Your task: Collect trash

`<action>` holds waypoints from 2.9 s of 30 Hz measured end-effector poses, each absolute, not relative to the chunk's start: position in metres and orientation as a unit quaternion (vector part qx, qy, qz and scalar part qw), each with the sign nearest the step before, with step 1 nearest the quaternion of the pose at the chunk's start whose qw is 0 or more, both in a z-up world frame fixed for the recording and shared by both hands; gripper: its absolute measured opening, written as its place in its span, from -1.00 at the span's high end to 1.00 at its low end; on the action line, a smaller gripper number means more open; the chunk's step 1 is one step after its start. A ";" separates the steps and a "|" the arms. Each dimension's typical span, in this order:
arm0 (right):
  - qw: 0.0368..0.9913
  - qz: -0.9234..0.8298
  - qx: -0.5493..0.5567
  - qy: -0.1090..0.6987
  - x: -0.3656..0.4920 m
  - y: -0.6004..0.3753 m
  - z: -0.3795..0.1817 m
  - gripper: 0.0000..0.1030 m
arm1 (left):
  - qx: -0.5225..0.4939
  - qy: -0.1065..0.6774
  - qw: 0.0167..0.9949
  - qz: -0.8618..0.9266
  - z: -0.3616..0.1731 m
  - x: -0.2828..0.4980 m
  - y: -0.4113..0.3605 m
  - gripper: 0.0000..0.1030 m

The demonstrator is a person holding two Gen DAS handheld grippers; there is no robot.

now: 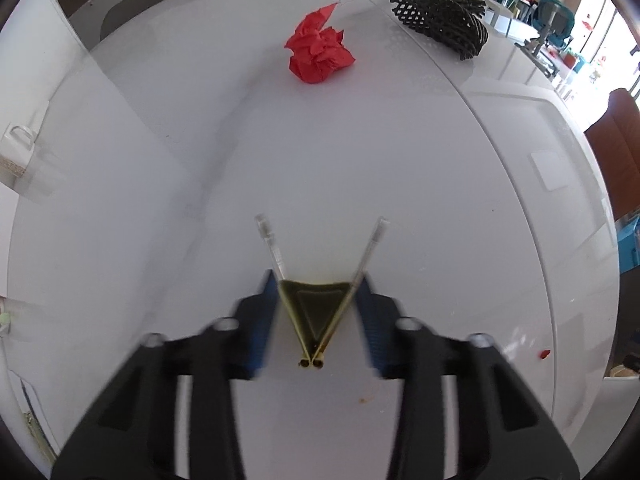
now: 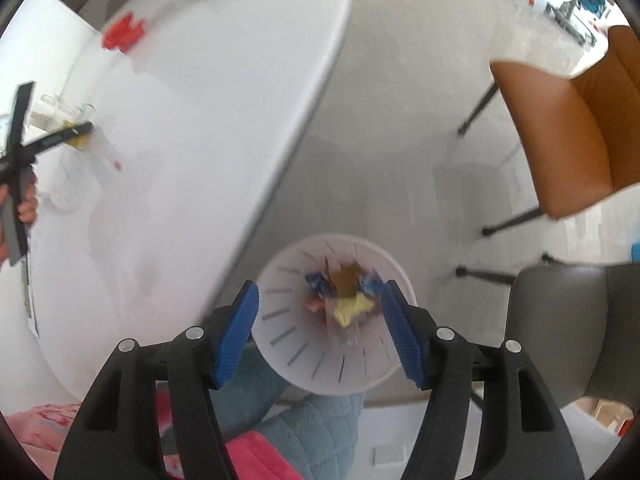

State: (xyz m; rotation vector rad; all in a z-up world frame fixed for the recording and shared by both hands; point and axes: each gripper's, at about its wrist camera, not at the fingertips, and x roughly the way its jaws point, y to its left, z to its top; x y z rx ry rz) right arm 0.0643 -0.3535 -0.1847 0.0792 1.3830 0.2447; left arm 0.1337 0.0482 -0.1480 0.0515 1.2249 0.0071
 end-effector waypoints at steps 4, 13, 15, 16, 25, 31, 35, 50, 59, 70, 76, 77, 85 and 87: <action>0.777 0.141 0.026 0.613 0.078 -0.335 -0.164 -0.25 | 0.011 0.568 0.823 0.008 -0.146 0.128 0.051 0.34; 0.795 0.199 0.025 0.573 0.094 -0.298 -0.132 -0.25 | -0.006 0.565 0.825 -0.014 -0.112 0.098 0.017 0.42; 0.797 0.206 0.026 0.567 0.094 -0.295 -0.124 -0.25 | -0.007 0.563 0.826 -0.024 -0.105 0.088 -0.002 0.42; 0.798 0.209 0.026 0.564 0.094 -0.296 -0.121 -0.25 | -0.010 0.561 0.827 -0.031 -0.102 0.084 -0.008 0.42; 0.816 0.200 0.007 0.543 0.071 -0.340 -0.092 -0.25 | -0.035 0.587 0.793 -0.161 -0.083 0.018 -0.145 0.43; 0.801 0.180 -0.023 0.571 0.053 -0.375 -0.100 -0.25 | -0.001 0.621 0.761 -0.185 -0.113 -0.018 -0.233 0.43; 0.783 0.185 -0.026 0.594 0.043 -0.389 -0.116 -0.25 | 0.018 0.639 0.750 -0.171 -0.131 -0.024 -0.260 0.43; 0.767 0.207 -0.043 0.606 0.044 -0.392 -0.131 -0.25 | 0.050 0.642 0.756 -0.118 -0.124 -0.004 -0.276 -0.68; 0.799 0.222 -0.045 0.556 0.104 -0.347 -0.090 -0.53 | 0.042 0.604 0.795 -0.036 -0.089 0.059 -0.188 -0.79; 0.825 0.212 -0.009 0.524 0.231 -0.263 -0.080 -0.87 | -0.002 0.553 0.830 0.075 -0.076 0.197 -0.037 -0.80; 0.821 0.202 0.010 0.533 0.296 -0.224 -0.093 -0.87 | -0.011 0.555 0.827 0.093 -0.102 0.267 0.009 -0.80; 0.821 0.199 0.007 0.536 0.309 -0.215 -0.098 -0.87 | -0.011 0.555 0.826 0.096 -0.107 0.277 0.015 -0.80; 0.811 0.187 -0.019 0.554 0.384 -0.159 -0.132 -0.87 | -0.029 0.564 0.820 0.091 -0.137 0.331 0.035 -0.79; 0.810 0.183 -0.028 0.556 0.398 -0.148 -0.141 -0.87 | -0.031 0.563 0.820 0.093 -0.141 0.340 0.038 -0.74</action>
